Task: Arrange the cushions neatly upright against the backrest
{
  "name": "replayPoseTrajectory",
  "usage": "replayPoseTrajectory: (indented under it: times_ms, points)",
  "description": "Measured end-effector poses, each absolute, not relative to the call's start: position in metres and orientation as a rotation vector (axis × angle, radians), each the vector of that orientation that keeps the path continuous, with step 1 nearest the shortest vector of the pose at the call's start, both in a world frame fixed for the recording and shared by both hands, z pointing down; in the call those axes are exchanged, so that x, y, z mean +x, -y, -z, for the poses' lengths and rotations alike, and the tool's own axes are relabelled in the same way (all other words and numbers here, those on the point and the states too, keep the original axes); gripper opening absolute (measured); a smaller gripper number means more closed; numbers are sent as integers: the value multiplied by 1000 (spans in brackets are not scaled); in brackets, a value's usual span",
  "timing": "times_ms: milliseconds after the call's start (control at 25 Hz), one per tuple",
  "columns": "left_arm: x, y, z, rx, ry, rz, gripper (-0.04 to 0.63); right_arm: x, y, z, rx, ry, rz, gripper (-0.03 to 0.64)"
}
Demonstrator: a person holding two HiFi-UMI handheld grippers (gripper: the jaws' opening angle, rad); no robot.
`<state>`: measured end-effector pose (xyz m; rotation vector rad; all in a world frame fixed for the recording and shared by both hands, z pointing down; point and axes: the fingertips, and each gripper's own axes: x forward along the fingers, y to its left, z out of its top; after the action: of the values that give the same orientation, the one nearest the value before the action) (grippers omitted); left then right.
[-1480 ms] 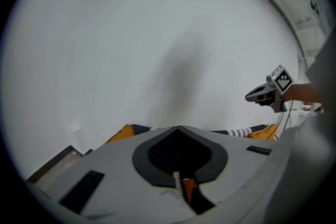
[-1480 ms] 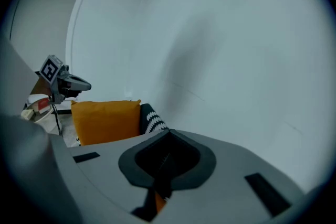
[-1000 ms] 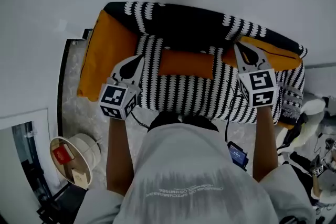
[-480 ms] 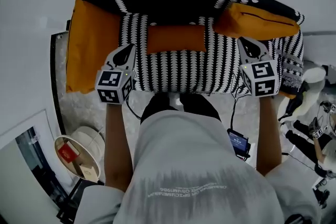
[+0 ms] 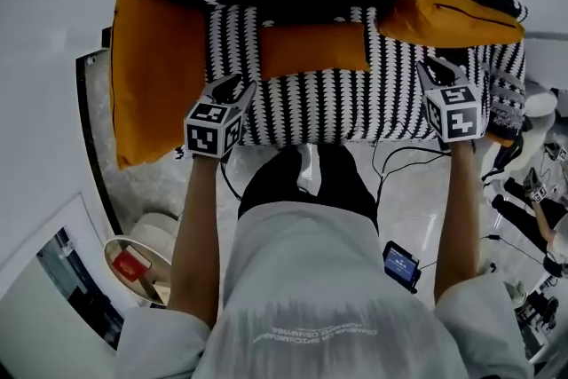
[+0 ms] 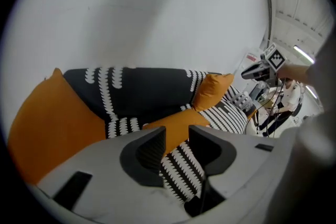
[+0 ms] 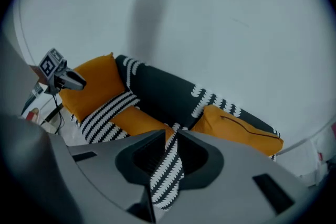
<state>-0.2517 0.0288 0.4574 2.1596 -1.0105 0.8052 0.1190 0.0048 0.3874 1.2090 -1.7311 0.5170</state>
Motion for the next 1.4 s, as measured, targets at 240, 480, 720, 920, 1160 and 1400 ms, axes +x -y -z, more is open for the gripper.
replayPoseTrajectory:
  times_ms: [240,480,720,920,1160,1400]
  points:
    - [-254,-36,-525,2102,896,-871,163,98,-31,-477,1114,1694,-697,52]
    - [-252,-46,-598,1972,842,-926,176,100,-53,-560,954,1573,-793,64]
    - [-248,-49,-668,1857,838,-964,201,119,-35,-626,911,1552,-824,77]
    - [-248,-51,-695,1777,878,-987,201,126,-42,-659,822,1540,-853,98]
    - [-254,-49,-735,1764,914,-1031,215,100,-45,-706,785,1534,-844,107]
    - [-240,-52,-763,1714,920,-1024,216,110,-43,-739,809,1464,-895,106]
